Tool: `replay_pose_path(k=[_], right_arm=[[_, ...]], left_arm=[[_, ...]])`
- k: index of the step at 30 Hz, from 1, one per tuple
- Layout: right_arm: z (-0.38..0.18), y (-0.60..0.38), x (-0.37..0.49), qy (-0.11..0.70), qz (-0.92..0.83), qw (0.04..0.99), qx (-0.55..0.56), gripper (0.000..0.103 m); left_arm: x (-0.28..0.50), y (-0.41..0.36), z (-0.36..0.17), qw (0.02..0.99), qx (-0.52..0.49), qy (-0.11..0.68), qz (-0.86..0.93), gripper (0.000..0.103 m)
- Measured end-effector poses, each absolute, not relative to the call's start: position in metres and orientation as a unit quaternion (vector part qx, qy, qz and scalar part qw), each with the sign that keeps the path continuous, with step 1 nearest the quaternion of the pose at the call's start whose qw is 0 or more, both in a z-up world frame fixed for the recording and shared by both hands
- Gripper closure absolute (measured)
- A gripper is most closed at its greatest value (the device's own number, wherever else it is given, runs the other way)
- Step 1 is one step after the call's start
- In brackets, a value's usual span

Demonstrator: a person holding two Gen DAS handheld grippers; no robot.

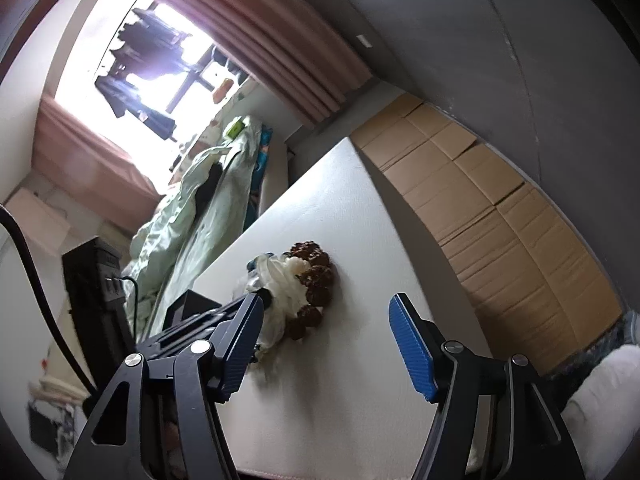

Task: Organize jewelry
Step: 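Move the right tool toward the jewelry pile and open its fingers, then grasp the brown bead bracelet with the right tool and lift it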

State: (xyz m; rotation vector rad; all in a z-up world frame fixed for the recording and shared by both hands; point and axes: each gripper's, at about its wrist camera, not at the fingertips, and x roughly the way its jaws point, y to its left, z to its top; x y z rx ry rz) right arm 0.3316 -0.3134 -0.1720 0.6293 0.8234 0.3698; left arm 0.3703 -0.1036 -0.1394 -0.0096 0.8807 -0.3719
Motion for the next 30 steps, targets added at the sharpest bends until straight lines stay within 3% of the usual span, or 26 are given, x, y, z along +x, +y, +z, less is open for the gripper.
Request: replay_pose_path(k=[15,19,27,30], right_arm=[[-0.161,-0.284,0.359,0.399,0.196,0.86,0.251,0.039],[-0.163,-0.263,0.368,0.419,0.185,0.868,0.194,0.051],[-0.176,-0.234,0.383,0.46,0.143,0.872,0.085,0.052],[-0.183,-0.225,0.389,0.478,0.133,0.866,0.058,0.061]], left_arm=[[0.361,-0.06,-0.063,0.92,-0.024,0.357,-0.16,0.102],[0.355,-0.05,-0.055,0.925,-0.027,0.347,-0.152,0.102],[0.346,-0.026,-0.048,0.932,-0.037,0.335,-0.134,0.102],[0.343,-0.013,-0.05,0.933,-0.043,0.335,-0.125,0.102]])
